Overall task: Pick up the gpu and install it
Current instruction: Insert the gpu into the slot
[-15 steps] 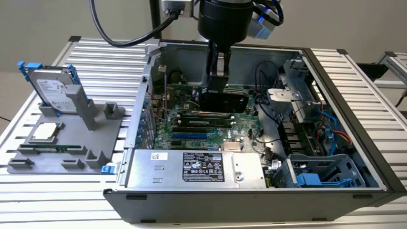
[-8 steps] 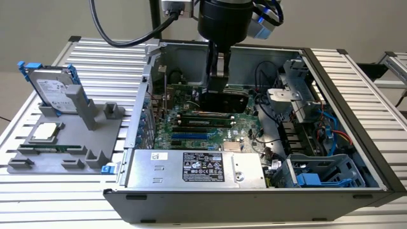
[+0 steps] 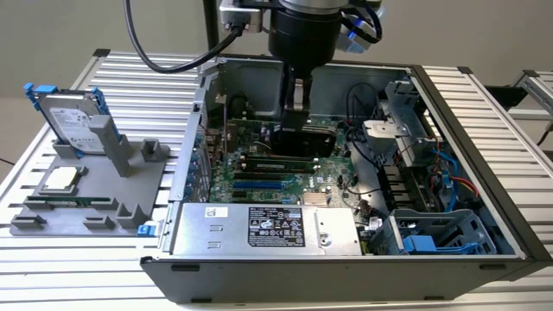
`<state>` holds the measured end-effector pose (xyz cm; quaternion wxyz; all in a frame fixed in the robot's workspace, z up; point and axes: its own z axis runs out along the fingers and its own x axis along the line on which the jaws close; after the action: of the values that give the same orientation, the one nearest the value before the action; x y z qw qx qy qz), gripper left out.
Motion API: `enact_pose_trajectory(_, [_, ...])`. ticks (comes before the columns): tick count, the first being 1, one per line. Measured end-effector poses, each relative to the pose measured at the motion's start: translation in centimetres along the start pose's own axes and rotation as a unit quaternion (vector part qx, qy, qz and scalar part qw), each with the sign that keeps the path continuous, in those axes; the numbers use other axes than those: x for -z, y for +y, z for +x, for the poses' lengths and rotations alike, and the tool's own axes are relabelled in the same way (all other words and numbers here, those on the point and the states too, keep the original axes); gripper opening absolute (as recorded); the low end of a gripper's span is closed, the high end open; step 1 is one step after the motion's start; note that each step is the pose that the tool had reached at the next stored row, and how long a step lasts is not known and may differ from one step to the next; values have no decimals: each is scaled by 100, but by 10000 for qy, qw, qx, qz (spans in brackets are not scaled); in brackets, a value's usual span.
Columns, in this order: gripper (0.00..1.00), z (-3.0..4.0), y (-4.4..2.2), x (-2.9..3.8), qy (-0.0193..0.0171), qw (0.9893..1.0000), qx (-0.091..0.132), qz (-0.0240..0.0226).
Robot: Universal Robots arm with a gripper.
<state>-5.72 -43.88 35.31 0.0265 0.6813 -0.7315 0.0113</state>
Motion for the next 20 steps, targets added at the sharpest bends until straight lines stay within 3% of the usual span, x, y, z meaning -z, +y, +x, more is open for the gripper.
enact_pose_trajectory(4, [0,-2,-1,-38,6,10000,0,0])
enact_pose_trajectory(15, [0,-3,-1,-45,6,10000,0,0])
enact_pose_trajectory(20, [0,-5,-2,-89,5,10000,-1,1])
